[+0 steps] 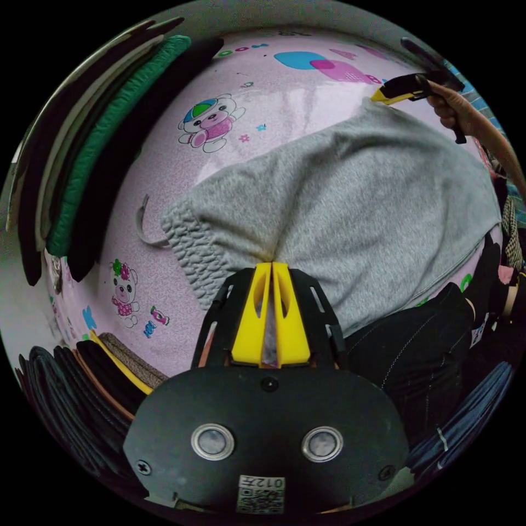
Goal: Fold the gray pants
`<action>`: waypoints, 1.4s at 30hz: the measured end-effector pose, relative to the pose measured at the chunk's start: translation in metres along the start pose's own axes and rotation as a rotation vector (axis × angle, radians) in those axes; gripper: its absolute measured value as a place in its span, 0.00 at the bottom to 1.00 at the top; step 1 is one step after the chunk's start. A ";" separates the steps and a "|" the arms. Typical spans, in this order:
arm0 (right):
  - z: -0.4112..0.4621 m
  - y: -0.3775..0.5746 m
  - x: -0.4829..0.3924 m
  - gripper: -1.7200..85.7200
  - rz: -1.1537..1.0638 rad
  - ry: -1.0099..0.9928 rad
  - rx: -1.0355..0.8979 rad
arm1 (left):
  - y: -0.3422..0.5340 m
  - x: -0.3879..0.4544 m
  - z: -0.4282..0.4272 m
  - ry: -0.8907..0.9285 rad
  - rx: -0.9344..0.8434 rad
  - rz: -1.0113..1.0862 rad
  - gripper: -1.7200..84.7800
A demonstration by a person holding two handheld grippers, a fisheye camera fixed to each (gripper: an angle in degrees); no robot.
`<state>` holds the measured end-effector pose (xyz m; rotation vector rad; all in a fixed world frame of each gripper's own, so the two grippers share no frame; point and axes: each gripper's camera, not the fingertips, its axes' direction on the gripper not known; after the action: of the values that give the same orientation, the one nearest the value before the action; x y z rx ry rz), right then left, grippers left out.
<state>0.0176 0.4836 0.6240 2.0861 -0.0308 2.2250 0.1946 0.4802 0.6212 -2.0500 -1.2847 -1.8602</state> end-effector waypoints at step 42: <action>-0.190 0.485 0.141 0.01 0.438 0.134 0.197 | 0.005 0.266 -0.072 -0.179 0.112 0.807 0.07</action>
<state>-0.2196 0.0224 0.7751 2.1931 -0.2982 2.7141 0.1159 0.5711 0.8697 -2.2227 -0.4251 -1.2288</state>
